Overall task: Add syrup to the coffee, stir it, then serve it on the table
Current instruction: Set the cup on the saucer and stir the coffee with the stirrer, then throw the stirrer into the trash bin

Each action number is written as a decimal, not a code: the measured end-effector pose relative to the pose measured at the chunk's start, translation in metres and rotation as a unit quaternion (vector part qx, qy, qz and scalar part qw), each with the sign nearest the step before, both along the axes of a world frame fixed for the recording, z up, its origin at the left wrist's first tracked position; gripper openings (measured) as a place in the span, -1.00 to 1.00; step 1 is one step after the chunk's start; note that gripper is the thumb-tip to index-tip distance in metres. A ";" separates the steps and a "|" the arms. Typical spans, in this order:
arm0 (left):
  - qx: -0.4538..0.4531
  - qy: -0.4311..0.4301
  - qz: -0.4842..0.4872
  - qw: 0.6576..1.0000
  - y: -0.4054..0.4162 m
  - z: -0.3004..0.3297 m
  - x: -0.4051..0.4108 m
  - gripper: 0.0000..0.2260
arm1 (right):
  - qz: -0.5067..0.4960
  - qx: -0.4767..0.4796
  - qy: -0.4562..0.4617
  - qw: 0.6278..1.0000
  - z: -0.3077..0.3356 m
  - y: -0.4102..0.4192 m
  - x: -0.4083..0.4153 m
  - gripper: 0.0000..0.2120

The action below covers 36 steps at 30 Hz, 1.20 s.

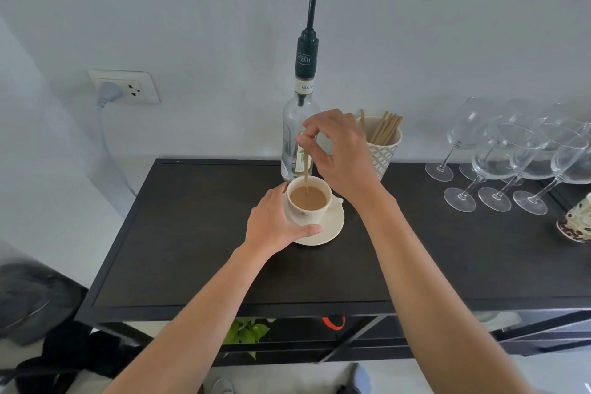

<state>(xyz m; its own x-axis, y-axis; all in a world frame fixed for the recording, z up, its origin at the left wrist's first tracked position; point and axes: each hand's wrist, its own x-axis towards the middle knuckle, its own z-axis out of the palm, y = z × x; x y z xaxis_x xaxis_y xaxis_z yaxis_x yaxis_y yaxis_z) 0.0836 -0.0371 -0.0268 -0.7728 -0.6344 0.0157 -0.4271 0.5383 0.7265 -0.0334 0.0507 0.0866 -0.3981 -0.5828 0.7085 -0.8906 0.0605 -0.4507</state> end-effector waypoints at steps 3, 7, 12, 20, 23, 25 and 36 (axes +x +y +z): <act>-0.002 0.000 -0.001 1.000 0.003 0.000 0.003 -0.06 | 0.001 -0.004 0.005 1.000 -0.002 0.000 0.002 -0.89; -0.016 -0.026 0.009 0.999 0.003 -0.006 0.010 0.01 | 0.003 0.057 -0.006 0.998 -0.009 -0.004 -0.003 -0.87; -0.027 -0.036 0.021 0.999 0.002 -0.007 0.020 0.03 | -0.020 0.019 0.006 1.000 -0.001 0.001 0.004 -0.88; 0.007 -0.023 0.063 0.998 0.006 -0.001 0.035 -0.01 | 0.003 -0.002 0.009 1.000 0.012 0.000 0.012 -0.83; 0.016 -0.017 0.107 0.994 0.009 0.000 0.052 -0.05 | 0.023 -0.022 -0.010 0.999 0.017 -0.007 0.020 -0.81; 0.017 -0.019 0.141 0.990 0.010 -0.001 0.069 -0.07 | 0.050 -0.039 -0.036 0.997 0.021 -0.014 0.029 -0.81; 0.044 -0.035 0.395 0.917 0.033 -0.019 0.221 -0.08 | 0.233 -0.046 -0.134 0.962 0.007 -0.084 0.159 -0.79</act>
